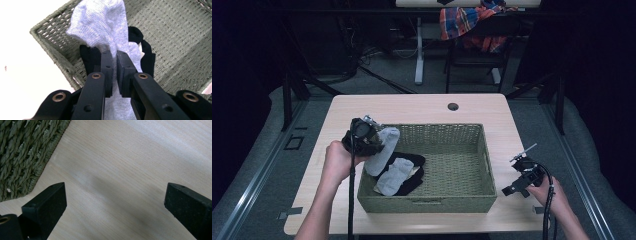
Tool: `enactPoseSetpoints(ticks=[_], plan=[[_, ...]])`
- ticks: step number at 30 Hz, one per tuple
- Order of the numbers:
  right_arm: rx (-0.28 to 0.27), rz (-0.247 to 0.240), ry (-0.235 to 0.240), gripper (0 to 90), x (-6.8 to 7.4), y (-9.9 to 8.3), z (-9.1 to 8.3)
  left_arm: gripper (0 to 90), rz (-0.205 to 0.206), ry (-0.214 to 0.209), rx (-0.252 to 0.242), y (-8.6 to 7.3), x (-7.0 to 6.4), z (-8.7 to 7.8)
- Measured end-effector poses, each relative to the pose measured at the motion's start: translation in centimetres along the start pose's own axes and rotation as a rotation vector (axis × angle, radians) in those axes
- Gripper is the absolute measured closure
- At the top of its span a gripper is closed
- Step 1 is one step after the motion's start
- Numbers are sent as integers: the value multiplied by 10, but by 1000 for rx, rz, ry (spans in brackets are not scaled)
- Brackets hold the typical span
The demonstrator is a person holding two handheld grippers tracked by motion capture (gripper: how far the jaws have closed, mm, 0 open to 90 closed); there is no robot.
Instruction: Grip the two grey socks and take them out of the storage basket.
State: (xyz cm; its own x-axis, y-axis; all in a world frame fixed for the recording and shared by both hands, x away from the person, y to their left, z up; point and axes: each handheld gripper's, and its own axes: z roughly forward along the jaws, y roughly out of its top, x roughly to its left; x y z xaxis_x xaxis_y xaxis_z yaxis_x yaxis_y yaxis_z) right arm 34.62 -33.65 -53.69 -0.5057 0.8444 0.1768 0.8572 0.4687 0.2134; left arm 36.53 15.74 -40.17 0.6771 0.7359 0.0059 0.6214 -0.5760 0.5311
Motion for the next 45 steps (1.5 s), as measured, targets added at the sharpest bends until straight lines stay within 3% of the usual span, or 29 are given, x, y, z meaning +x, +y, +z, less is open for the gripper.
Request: enactPoseSetpoints(ticks=[16, 31, 43, 45], plan=[[11, -16, 6, 39, -1, 1, -2, 849, -56, 24, -38, -9, 17, -19], [15, -18, 5, 39, -2, 1, -2, 849, -121, 60, -40, -24, 39, -30], [13, -19, 3, 39, -1, 1, -2, 850, -182, 94, -49, -38, 56, -38], [13, -21, 4, 39, -2, 1, -2, 850, -208, 108, -48, -43, 63, -39]])
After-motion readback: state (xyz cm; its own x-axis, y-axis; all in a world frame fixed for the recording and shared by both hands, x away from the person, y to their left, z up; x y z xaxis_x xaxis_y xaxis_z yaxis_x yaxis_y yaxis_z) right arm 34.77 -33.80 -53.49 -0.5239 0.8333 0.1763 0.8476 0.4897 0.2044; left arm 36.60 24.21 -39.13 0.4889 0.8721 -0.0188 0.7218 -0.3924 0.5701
